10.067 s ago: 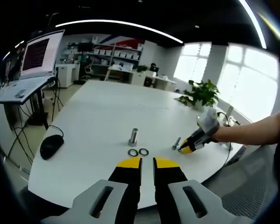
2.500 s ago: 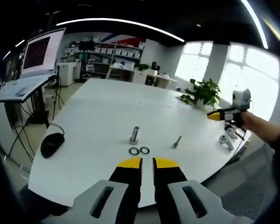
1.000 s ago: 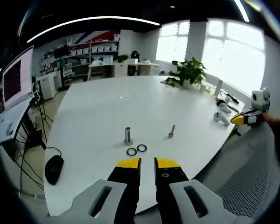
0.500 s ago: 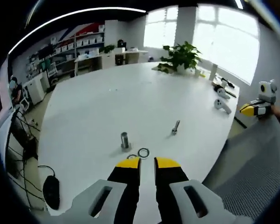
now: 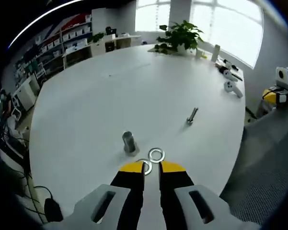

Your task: Place the washer onto the threaded stud by aligning its center hole with the stud, sliding it down to the base, and recovering from edge contact or off-axis alignment until the washer reaches the visible bottom stop.

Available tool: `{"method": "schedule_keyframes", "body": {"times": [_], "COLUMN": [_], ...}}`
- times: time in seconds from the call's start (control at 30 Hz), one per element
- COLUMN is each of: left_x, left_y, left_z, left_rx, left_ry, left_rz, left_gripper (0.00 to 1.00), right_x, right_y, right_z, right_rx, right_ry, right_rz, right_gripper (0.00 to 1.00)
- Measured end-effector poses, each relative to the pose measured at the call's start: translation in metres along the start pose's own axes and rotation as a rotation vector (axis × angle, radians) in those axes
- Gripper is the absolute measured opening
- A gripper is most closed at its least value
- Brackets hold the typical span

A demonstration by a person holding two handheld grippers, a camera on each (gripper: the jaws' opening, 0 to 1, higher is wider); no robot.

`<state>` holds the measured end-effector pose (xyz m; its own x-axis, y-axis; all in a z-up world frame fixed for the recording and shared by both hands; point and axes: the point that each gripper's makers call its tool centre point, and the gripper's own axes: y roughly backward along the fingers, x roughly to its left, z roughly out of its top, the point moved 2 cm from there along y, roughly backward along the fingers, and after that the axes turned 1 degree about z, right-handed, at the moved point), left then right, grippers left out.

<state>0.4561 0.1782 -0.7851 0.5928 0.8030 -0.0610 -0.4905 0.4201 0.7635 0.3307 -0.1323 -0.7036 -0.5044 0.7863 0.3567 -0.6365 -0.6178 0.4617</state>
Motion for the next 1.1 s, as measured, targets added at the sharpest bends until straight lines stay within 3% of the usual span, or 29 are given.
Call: {"method": "schedule_keyframes", "body": {"times": [0.17,0.63,1.0,1.03,1.1], "left_x": [0.005,0.023,0.018,0.02,0.019], "left_y": [-0.02,-0.046,-0.054,-0.056,-0.056], "left_z": [-0.013,-0.024,-0.031,-0.026,-0.028], "left_rx": [0.064,0.135,0.181,0.148,0.158], "left_ry": [-0.021,-0.07,-0.133,-0.18,-0.149], "left_rz": [-0.009,-0.004,-0.015,-0.006,-0.009], "left_gripper": [0.09,0.09,0.09,0.09,0.1], "right_x": [0.005,0.008,0.008,0.008,0.008], "right_y": [-0.004,-0.003,-0.004,-0.004,-0.005], "right_z": [-0.005,-0.001,0.003,0.003,0.004], "right_rx": [0.064,0.037,0.028,0.027,0.024], "right_ry": [0.032,0.008,-0.017,-0.018,-0.018], "right_rz": [0.019,0.004,0.005,0.004,0.003], "right_gripper": [0.04,0.04,0.04,0.04,0.04]}}
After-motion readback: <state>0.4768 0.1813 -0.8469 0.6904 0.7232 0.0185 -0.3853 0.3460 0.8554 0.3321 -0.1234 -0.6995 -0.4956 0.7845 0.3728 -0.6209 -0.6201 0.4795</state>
